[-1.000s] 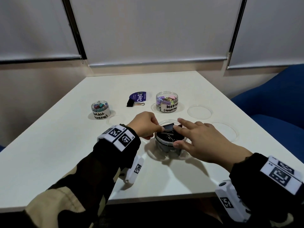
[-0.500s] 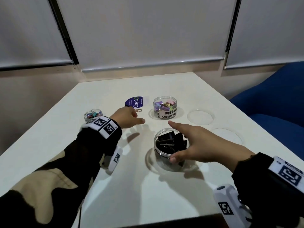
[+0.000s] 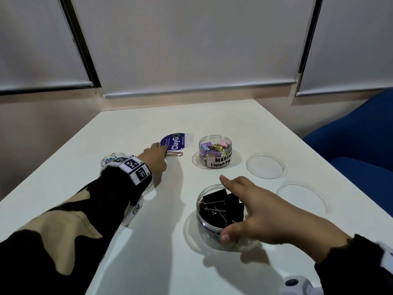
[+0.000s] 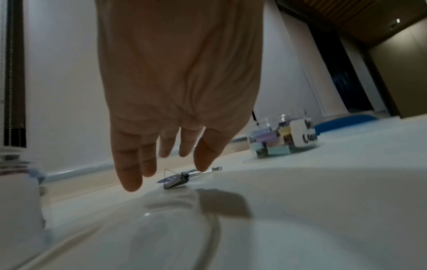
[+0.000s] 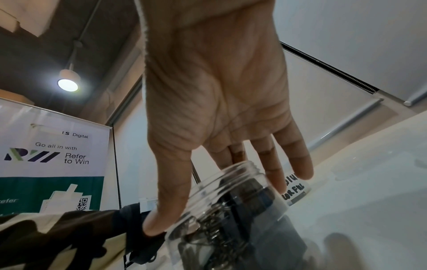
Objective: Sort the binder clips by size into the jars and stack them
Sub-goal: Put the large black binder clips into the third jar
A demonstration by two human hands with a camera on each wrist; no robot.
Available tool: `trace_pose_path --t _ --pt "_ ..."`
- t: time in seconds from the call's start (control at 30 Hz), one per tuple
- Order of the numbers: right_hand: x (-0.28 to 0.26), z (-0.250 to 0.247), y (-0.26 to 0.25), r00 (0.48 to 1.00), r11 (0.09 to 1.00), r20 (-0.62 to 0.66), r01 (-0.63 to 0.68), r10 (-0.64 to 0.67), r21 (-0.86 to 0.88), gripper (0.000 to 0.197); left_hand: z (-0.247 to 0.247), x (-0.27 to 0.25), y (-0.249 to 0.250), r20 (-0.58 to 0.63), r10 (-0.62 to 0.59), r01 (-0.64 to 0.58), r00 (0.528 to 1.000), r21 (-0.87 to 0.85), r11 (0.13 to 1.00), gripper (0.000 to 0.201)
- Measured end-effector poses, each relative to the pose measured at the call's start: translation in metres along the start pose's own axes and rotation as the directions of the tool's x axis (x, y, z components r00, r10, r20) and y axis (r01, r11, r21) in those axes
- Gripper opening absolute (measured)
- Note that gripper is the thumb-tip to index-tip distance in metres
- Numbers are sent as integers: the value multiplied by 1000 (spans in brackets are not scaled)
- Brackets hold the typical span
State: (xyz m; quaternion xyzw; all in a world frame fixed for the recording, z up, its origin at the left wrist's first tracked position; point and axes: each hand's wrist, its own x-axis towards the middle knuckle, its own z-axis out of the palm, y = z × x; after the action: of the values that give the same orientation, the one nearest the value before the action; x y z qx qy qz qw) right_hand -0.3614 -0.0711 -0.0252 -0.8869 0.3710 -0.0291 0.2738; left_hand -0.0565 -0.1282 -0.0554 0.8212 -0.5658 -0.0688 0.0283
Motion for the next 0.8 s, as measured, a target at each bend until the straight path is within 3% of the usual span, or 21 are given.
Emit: trace_pose_path --t 0.17,0.23,0.3,0.37,0.5,0.8 --pt "1 -1 0 1000 1000 7 11 -11 -7 116 1 9 -1 26 23 -25 999 71 997 24" --pt "1 -2 0 1000 1000 14 8 -8 -3 116 -2 14 0 -34 55 -54 998 35 998 27" --pt "1 -2 1 1000 1000 17 8 -8 7 116 -2 16 0 -97 55 -58 994 -34 998 45" --pt "0 -2 1 1000 1000 19 12 -12 6 116 1 16 0 -87 46 -49 995 -34 998 57" --pt "-1 -2 1 1000 1000 19 5 -5 5 117 2 12 5 30 88 -91 996 108 990 26" --pt "-2 1 4 1000 996 -16 -24 26 87 123 -3 -15 19 32 67 -65 997 -63 996 26"
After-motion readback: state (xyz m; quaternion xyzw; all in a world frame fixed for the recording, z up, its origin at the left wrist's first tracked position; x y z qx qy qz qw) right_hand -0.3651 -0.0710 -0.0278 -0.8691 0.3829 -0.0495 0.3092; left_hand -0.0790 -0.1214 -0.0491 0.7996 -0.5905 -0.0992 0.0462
